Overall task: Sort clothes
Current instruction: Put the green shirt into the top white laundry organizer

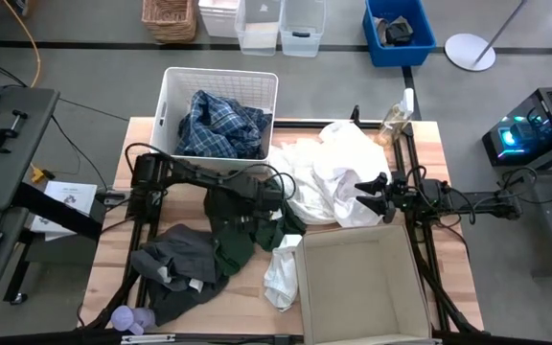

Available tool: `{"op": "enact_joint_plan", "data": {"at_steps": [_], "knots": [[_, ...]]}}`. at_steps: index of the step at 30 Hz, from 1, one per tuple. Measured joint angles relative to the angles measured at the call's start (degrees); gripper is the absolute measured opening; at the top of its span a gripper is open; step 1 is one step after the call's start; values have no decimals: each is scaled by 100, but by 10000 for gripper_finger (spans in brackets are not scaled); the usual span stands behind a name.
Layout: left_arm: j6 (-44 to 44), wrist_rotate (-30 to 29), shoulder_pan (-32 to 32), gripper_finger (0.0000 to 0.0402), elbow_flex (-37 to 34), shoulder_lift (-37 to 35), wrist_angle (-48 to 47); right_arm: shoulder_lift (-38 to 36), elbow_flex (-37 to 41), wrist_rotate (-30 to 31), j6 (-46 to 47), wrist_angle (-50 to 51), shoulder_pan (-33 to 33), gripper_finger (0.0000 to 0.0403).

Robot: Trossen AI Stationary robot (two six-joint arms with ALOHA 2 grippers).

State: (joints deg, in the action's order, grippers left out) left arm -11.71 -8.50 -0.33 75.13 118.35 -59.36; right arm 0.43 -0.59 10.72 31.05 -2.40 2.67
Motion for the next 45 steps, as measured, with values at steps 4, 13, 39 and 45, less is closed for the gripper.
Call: {"op": "enact_joint_plan", "data": {"at_steps": [4, 13, 39, 45], "knots": [[376, -26, -206, 211, 10, 100, 68, 0, -2, 0, 0, 1, -1, 279], [636, -116, -563, 29, -142, -710, 496, 0, 1, 2, 0, 1, -1, 279], [4465, -2743, 1883, 29, 2219, -5443, 4476, -2, -2, 2, 0, 1, 0, 279], [2816, -1908, 2411, 28, 2037, -5291, 2493, -2, 1, 2, 0, 1, -1, 279]]}}
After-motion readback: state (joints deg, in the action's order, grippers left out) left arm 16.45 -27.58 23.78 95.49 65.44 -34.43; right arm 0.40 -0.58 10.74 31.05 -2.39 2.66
